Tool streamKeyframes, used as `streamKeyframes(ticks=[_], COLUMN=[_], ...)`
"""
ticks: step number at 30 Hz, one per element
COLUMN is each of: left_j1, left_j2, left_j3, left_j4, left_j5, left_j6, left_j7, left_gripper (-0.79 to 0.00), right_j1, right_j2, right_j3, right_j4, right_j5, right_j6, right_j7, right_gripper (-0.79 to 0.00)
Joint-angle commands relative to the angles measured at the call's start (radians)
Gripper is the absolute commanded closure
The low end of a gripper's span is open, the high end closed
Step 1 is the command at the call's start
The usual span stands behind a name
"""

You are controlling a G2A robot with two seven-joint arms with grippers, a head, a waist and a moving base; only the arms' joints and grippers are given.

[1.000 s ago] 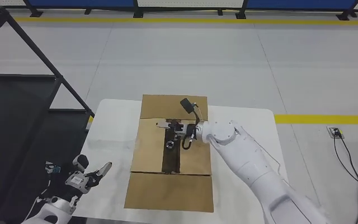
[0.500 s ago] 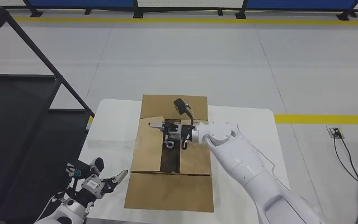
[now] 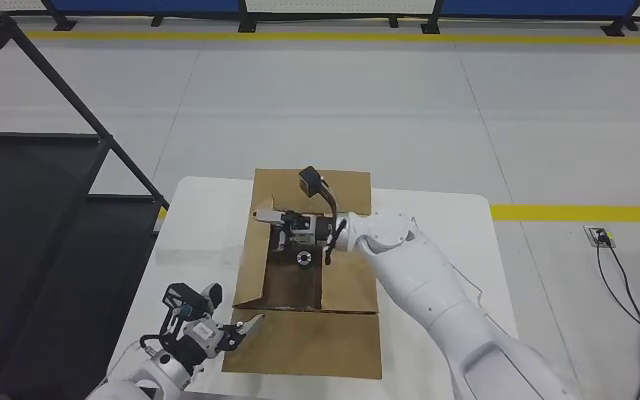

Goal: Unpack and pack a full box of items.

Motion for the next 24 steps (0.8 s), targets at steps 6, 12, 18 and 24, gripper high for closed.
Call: streamKeyframes(ticks=[6,12,18,24], left_j1=[-0.055,-0.05,0.011,0.05], left_j2=[-0.01,-0.017,-0.017,-0.016], left_j3=[0.038,0.019,-0.053,-0.121], left_j4=[0.027,0.025,0.003,0.016], left_j5=[-0.036,-0.108,-0.155,-0.197], left_j6=[0.105,0.181,0.187,0.187], left_j7=[0.003,0.05,0.079,0.088], left_gripper=[-0.785,-0.785,-0.785,-0.785], right_j1=[0.007,0.019,0.023,0.015], right_j2=[-0.019,-0.033,-0.031,-0.01], right_j3=[-0.007,-0.014,0.008,0.056], right_j4=[0.002,0.023,0.052,0.067], right_j5=[0.006,-0.004,0.0,0.019], right_j6=[-0.037,-0.048,-0.087,-0.141], right_j7=[0.032,0.041,0.04,0.038], right_gripper=[-0.785,-0.785,-0.785,-0.785])
